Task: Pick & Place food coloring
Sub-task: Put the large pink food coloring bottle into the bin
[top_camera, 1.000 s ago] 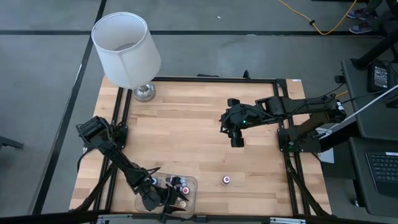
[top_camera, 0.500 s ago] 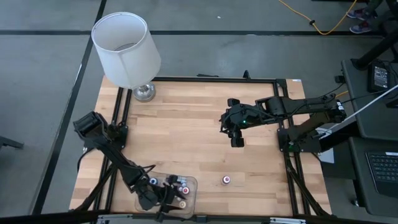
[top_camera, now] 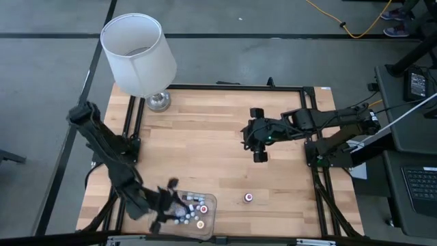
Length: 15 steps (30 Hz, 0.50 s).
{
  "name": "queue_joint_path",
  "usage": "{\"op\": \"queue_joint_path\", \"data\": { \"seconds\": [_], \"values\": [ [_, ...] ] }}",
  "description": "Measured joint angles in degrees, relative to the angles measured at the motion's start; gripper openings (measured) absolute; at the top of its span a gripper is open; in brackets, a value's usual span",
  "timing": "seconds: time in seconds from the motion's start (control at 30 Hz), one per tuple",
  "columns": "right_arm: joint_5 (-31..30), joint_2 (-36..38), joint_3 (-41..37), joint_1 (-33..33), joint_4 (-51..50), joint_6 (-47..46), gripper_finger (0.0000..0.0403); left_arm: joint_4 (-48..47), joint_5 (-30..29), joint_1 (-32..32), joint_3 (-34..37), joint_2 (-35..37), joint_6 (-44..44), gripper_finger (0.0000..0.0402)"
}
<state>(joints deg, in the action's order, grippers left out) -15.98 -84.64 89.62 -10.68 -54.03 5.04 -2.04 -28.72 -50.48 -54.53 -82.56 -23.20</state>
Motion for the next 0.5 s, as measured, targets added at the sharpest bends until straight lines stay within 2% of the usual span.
{"op": "queue_joint_path", "data": {
  "seconds": [0.13,0.27,0.37,0.5],
  "values": [
    [-0.38,0.0,0.04,-1.76,-3.85,-2.43,0.017,-4.62,-7.02,0.02,-0.01,7.66,-2.08,0.0175],
    [1.35,0.23,-1.15,-6.23,-12.5,-11.09,0.0154,-7.06,-16.01,-0.72,-0.04,12.82,0.09,0.0175],
    [1.42,2.24,-6.92,-11.57,-13.62,-21.22,0.0147,-8.4,-21.76,-1.35,-0.04,14.25,3.72,0.0175],
    [-2.03,6.49,-19.62,-19.32,-3.92,-38.94,0.0144,-10.15,-26.87,-1.49,-0.04,14.38,7.97,0.0175]
  ]
}}
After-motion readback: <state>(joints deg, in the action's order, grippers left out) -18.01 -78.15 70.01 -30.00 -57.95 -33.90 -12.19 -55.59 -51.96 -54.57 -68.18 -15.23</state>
